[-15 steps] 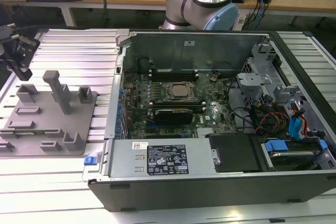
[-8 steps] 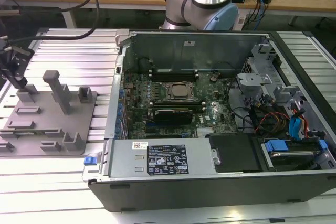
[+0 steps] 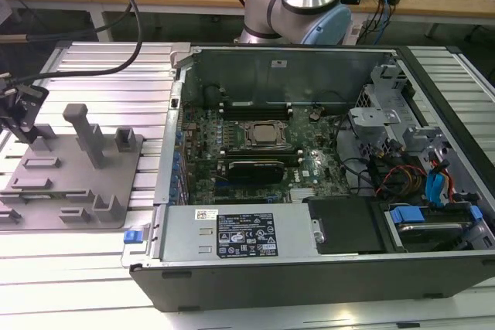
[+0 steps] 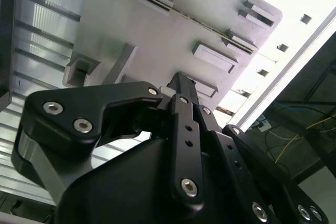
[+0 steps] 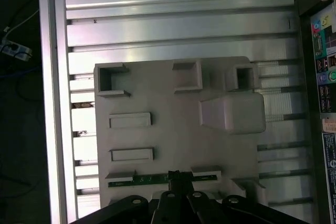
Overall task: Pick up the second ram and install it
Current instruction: 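Pick up the second ram and move it above second insertion slot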
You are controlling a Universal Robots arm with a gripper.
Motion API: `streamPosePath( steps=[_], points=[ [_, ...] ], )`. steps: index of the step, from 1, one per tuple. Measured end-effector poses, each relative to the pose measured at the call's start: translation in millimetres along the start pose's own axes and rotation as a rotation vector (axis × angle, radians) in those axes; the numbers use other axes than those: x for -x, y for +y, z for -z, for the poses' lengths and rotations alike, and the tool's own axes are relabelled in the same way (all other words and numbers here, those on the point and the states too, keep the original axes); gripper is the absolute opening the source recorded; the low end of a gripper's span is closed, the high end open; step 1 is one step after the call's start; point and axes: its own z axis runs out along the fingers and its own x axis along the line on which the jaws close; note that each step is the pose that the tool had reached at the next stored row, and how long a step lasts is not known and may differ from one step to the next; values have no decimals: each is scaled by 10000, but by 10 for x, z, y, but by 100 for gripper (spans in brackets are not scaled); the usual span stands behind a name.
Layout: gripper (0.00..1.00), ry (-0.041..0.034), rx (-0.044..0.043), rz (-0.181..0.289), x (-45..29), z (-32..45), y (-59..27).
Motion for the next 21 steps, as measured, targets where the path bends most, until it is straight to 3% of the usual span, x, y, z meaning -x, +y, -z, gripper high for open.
streamPosePath(
  steps=[13,15,17,21],
  points=[
    [8,0,4,66,0,-12,0],
    [8,38,-35,718,0,-23,-1],
    [8,134,-155,1748,-1,-32,-1],
    [8,231,-306,2862,-1,-40,-2]
  ],
)
